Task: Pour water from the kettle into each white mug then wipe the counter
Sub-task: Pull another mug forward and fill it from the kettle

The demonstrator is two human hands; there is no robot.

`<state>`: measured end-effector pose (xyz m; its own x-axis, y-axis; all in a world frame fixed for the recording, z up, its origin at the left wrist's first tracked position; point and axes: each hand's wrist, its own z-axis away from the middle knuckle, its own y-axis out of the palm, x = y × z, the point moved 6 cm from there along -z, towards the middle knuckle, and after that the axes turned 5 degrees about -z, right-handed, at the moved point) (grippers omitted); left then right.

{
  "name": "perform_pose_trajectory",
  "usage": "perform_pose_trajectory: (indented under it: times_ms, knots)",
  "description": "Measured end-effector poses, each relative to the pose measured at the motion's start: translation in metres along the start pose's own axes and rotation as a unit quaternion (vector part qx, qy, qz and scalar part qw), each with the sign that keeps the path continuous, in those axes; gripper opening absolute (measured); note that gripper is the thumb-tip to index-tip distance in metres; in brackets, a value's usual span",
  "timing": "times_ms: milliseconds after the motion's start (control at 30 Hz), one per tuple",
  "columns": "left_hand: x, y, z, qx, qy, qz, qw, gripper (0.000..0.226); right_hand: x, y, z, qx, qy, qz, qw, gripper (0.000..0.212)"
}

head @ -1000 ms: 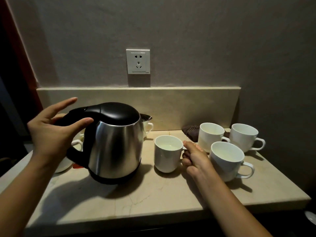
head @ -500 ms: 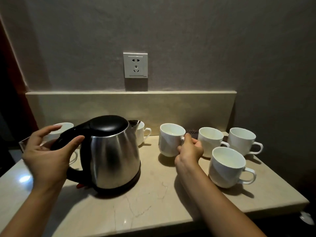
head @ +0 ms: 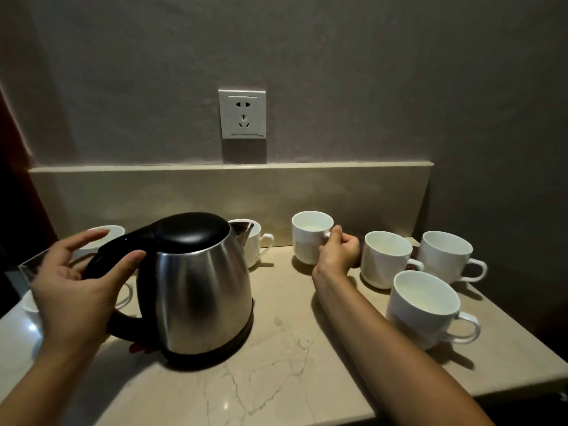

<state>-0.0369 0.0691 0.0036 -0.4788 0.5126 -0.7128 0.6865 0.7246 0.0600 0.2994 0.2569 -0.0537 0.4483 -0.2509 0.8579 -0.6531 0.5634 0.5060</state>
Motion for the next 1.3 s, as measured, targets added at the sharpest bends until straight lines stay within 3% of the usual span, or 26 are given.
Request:
perform_pose_trajectory:
  times_ms: [433,667,833,933,1000,1067,1167,1300]
  knots:
    - [0.010,-0.008,-0.003,-0.004,0.011,-0.042,0.999,0.044,-0.021,0.000,-0.011,-0.019,0.030,0.027,0.999,0.022]
    - [0.000,-0.003,0.000,-0.010,0.006,-0.043,0.999,0.031,-0.025,-0.001,-0.008,-0.001,0.035,0.052,0.998,0.022]
    - [-0.010,0.001,0.002,0.002,0.010,-0.043,0.999,0.034,-0.015,-0.003,-0.008,0.026,0.004,0.146,0.989,0.018]
    - [-0.008,0.004,0.002,0.009,-0.009,-0.027,1.000,0.034,-0.004,-0.009,-0.005,0.047,-0.033,0.274,0.960,0.016]
    - [-0.011,0.003,0.002,0.009,-0.017,-0.012,1.000,0.034,0.004,-0.012,0.003,0.072,-0.076,0.312,0.944,0.028]
    - [-0.015,0.002,0.001,0.014,-0.025,-0.009,1.000,0.033,0.019,-0.012,0.018,0.088,-0.172,0.263,0.945,0.036]
    - [-0.017,-0.002,0.003,0.015,-0.044,-0.011,0.999,0.034,0.034,-0.002,0.041,0.189,-0.294,0.171,0.921,0.027]
    - [-0.022,-0.015,0.006,-0.006,-0.056,-0.027,0.998,0.028,-0.001,0.041,0.053,0.377,-0.187,0.279,0.863,0.030]
